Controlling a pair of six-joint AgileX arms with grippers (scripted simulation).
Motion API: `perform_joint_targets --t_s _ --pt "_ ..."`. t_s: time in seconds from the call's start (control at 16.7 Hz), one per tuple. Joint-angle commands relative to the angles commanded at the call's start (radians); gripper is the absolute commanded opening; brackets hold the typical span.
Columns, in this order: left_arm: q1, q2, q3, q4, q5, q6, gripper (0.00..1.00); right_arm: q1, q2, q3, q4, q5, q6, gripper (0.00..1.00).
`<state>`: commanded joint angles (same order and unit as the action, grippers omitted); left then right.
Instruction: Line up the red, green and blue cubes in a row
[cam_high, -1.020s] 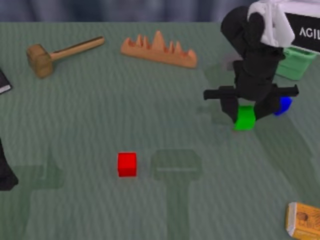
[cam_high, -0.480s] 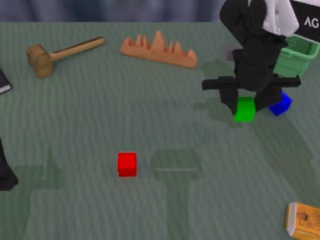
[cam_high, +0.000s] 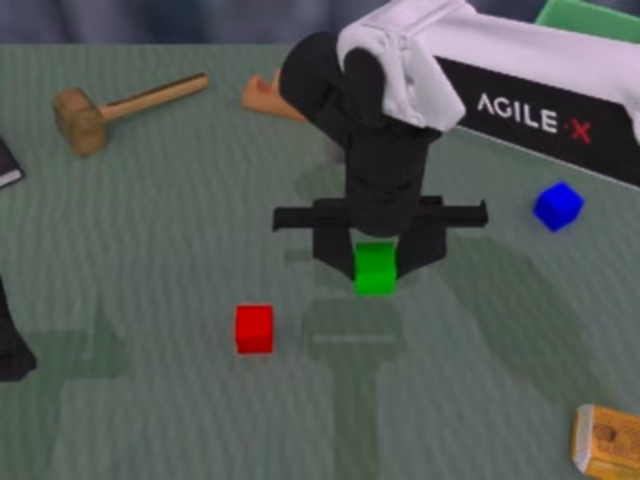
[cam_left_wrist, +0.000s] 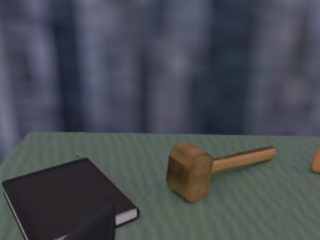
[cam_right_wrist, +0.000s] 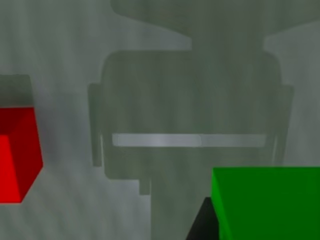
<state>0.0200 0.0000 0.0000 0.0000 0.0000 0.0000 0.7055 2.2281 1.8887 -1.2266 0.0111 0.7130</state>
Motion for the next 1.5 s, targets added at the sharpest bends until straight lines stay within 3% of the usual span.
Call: perform_joint_targets --t_s 0.24,0.54,0.9,1.2,1.5 --pt "0.000 0.000 0.000 0.000 0.000 0.000 1.00 0.078 -0.007 0.017 -0.013 0.001 0.079 0.00" --pt "0.000 0.000 0.000 0.000 0.000 0.000 1.00 0.075 -0.002 0.000 0.006 0.000 0.079 0.00" --pt "0.000 0.000 0.000 0.000 0.000 0.000 1.00 0.078 0.046 -0.140 0.201 0.001 0.082 0.00" --pt "0.000 0.000 0.000 0.000 0.000 0.000 1.00 0.080 0.054 -0.163 0.228 0.002 0.082 0.00" --pt "0.000 0.000 0.000 0.000 0.000 0.000 1.00 0.080 0.054 -0.163 0.228 0.002 0.082 0.38"
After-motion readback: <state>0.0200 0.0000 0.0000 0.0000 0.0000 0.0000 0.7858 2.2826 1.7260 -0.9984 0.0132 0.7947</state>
